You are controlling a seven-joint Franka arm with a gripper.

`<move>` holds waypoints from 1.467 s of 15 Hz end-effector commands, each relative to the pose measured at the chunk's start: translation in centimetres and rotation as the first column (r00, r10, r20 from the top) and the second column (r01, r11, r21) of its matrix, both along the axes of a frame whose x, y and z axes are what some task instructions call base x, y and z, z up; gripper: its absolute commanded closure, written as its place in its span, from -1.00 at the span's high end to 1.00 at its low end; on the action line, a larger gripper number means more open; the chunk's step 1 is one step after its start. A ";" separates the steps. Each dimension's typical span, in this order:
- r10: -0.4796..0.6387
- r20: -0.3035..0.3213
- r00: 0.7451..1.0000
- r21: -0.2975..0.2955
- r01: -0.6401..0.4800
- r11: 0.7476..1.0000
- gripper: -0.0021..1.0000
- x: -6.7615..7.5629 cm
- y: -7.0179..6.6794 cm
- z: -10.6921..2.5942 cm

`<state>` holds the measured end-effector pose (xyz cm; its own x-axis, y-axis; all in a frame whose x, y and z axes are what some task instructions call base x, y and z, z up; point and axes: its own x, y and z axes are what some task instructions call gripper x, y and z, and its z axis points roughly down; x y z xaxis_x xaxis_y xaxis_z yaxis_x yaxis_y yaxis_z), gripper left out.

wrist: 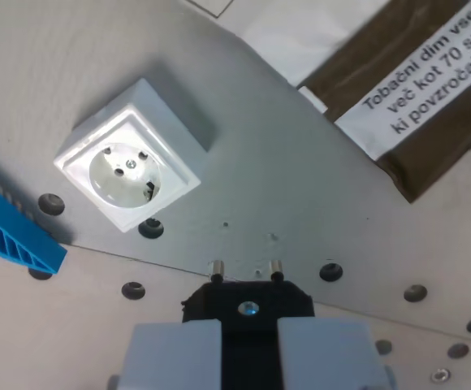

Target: Move above the white socket

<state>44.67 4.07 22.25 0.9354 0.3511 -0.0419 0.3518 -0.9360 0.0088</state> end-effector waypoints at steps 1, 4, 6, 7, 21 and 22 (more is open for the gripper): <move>0.293 0.148 0.945 -0.018 -0.294 0.956 -1.00 -1.5 0.4 -1.0; 0.346 0.136 0.929 -0.027 -0.345 0.938 -1.00 -2.2 1.2 -2.6; 0.375 0.126 0.918 -0.029 -0.375 0.927 -1.00 -2.6 1.7 -3.7; 0.389 0.123 0.913 -0.030 -0.389 0.921 -1.00 -2.8 2.0 -4.2; 0.457 0.104 0.883 -0.061 -0.453 0.889 -1.00 -4.4 4.3 -10.8; 0.454 0.103 0.885 -0.059 -0.450 0.891 -1.00 -4.5 4.4 -11.0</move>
